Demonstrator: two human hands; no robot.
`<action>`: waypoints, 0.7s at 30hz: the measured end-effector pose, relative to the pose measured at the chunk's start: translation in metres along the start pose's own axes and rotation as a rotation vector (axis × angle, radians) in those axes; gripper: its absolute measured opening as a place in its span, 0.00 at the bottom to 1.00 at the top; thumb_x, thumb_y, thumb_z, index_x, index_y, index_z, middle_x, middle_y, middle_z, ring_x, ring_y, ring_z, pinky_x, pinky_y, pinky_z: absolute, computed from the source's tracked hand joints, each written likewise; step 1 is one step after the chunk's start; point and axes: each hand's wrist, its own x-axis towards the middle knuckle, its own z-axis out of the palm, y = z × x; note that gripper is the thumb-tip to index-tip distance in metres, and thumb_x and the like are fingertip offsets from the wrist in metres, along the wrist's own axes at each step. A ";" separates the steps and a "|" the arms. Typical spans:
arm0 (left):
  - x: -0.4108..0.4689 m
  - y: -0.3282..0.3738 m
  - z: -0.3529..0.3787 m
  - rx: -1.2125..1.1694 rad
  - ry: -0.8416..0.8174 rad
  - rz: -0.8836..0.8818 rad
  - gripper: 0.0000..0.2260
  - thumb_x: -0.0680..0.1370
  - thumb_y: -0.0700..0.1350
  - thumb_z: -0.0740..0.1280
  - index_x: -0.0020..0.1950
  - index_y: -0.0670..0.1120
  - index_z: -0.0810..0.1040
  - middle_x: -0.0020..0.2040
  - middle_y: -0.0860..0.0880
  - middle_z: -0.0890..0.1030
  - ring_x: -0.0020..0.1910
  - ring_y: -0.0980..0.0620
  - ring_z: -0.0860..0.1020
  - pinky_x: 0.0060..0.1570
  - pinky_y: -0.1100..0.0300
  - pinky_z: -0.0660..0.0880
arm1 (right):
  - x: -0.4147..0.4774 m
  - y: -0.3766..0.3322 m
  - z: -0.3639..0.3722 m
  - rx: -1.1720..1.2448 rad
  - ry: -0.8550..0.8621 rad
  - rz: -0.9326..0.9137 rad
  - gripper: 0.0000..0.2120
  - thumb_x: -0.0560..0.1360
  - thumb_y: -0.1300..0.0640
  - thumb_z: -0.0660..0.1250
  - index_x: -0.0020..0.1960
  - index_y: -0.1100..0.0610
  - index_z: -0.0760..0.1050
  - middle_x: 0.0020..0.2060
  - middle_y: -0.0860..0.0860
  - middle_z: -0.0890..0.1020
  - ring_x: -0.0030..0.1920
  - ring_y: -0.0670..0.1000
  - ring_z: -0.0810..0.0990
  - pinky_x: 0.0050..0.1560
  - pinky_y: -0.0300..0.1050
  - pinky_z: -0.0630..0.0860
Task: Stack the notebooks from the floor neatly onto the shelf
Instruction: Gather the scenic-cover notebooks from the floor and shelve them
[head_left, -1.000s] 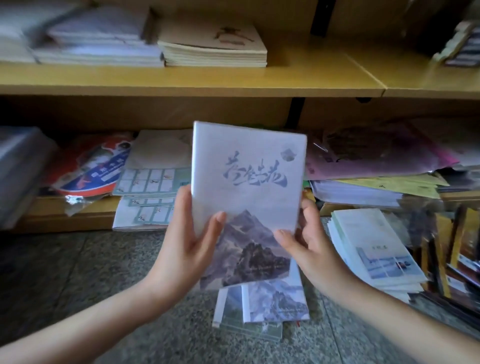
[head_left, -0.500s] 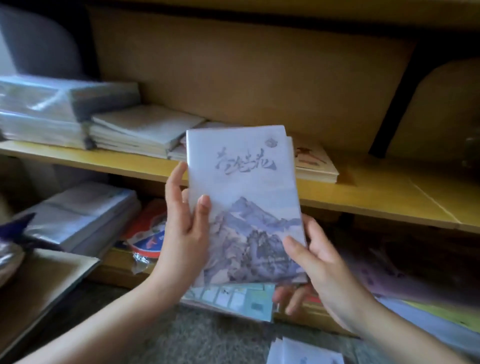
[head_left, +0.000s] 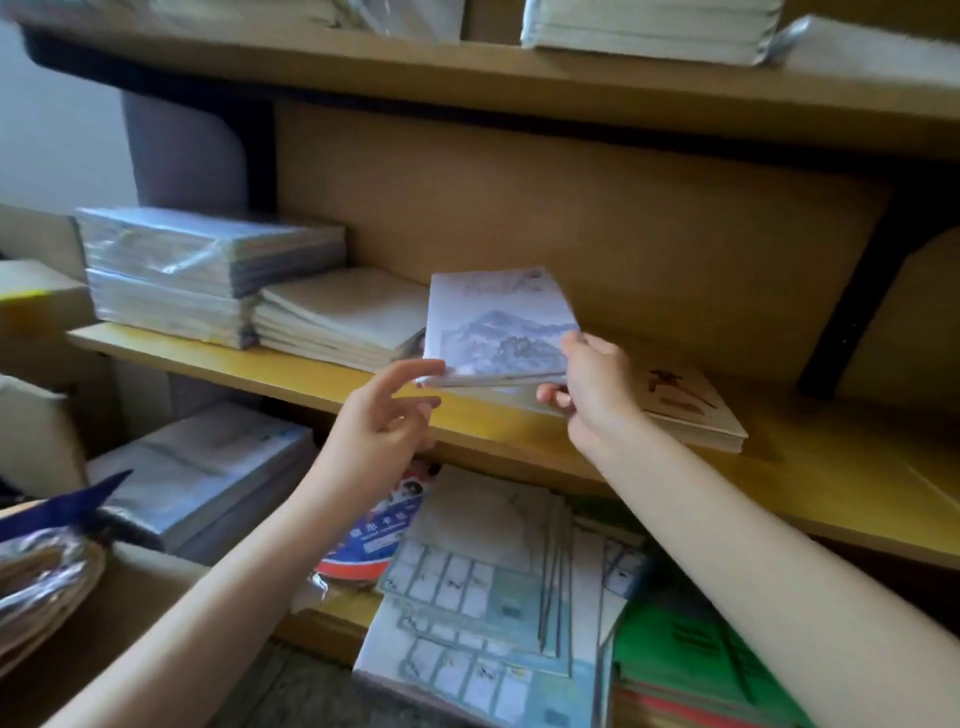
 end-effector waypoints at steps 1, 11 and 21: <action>0.002 -0.003 0.000 -0.002 0.013 0.012 0.16 0.79 0.34 0.58 0.58 0.52 0.77 0.53 0.47 0.80 0.54 0.55 0.80 0.53 0.47 0.79 | 0.009 -0.003 0.005 -0.017 0.010 0.001 0.16 0.82 0.56 0.54 0.69 0.58 0.67 0.57 0.53 0.75 0.17 0.46 0.69 0.17 0.34 0.64; 0.011 -0.019 -0.006 -0.021 0.033 0.022 0.11 0.79 0.35 0.60 0.49 0.48 0.79 0.54 0.52 0.80 0.53 0.58 0.80 0.44 0.63 0.80 | 0.037 0.011 0.014 -0.192 -0.149 0.083 0.28 0.79 0.61 0.63 0.73 0.63 0.55 0.57 0.57 0.73 0.37 0.48 0.78 0.48 0.44 0.80; 0.010 -0.027 -0.008 0.012 0.016 0.049 0.12 0.78 0.33 0.60 0.45 0.48 0.80 0.53 0.51 0.80 0.51 0.56 0.80 0.43 0.64 0.78 | 0.030 0.040 0.020 -1.488 -0.017 -0.941 0.13 0.77 0.65 0.61 0.59 0.54 0.71 0.51 0.54 0.70 0.33 0.58 0.78 0.30 0.44 0.68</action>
